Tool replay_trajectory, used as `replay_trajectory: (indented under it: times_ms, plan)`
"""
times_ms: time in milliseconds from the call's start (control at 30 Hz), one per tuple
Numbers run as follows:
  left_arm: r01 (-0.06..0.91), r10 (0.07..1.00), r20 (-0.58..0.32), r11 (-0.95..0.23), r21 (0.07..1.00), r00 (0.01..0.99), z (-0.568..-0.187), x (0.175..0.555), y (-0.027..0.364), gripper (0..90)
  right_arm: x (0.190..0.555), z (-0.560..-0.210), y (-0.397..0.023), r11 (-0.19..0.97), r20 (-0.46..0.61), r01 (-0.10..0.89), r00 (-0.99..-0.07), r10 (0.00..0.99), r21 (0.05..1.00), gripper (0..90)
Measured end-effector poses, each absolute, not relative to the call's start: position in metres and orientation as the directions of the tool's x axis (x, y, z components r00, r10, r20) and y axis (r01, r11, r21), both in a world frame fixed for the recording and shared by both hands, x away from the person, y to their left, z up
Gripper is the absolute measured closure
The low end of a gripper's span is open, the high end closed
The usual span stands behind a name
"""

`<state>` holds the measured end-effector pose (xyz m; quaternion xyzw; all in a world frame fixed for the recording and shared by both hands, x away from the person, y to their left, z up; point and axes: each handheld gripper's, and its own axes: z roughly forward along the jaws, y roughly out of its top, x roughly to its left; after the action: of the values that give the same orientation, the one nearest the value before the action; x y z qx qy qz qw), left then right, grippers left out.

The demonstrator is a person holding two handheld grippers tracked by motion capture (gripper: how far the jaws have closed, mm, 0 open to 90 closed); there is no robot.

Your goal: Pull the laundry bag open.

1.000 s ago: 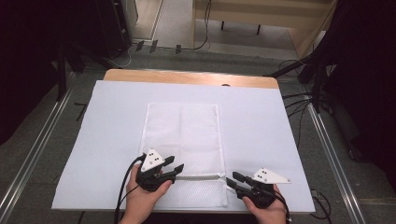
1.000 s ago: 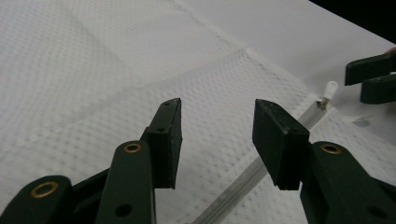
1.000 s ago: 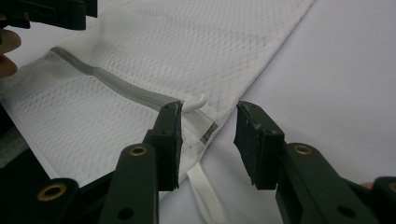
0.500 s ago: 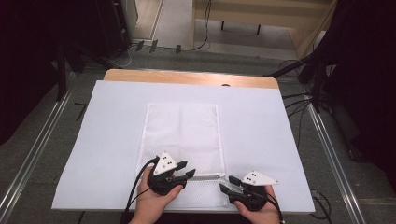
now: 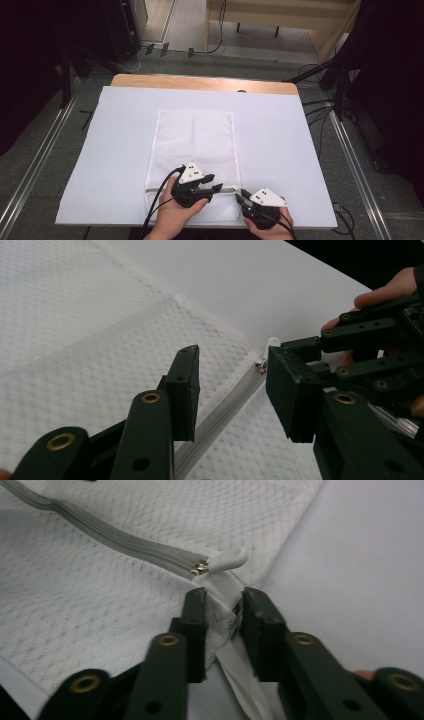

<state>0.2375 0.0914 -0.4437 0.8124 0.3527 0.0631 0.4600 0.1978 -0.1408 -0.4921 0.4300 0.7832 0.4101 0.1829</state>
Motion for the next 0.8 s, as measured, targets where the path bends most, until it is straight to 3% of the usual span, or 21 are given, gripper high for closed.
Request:
replay_trajectory:
  times_ms: [33, 67, 200, 400, 567, 800]
  plan:
    - [0.515, 0.631, -0.222, -0.328, 0.792, 0.743, -0.444, 0.237, 0.091, 57.9, 0.198, -0.492, -0.141, 0.294, 0.066, 0.524, -0.563, 0.824, 0.800, 78.0]
    - [0.513, 0.618, -0.222, -0.343, 0.787, 0.754, -0.446, 0.237, 0.087, 57.9, 0.198, -0.492, -0.141, 0.291, 0.073, 0.526, -0.565, 0.822, 0.799, 85.5]
    - [0.531, 0.630, -0.230, -0.342, 0.775, 0.742, -0.448, 0.238, 0.083, 60.3, 0.198, -0.490, -0.140, 0.296, 0.072, 0.526, -0.570, 0.818, 0.798, 89.3]
    - [0.539, 0.611, -0.262, -0.325, 0.777, 0.747, -0.448, 0.238, 0.083, 67.1, 0.194, -0.485, -0.139, 0.276, 0.092, 0.510, -0.584, 0.807, 0.815, 90.0]
    - [0.542, 0.589, -0.268, -0.354, 0.762, 0.762, -0.450, 0.236, 0.078, 79.9, 0.190, -0.479, -0.134, 0.276, 0.079, 0.473, -0.603, 0.794, 0.837, 90.0]
    - [0.571, 0.580, -0.322, -0.317, 0.757, 0.748, -0.447, 0.235, 0.078, 73.8, 0.187, -0.477, -0.131, 0.284, 0.066, 0.452, -0.617, 0.784, 0.846, 90.0]
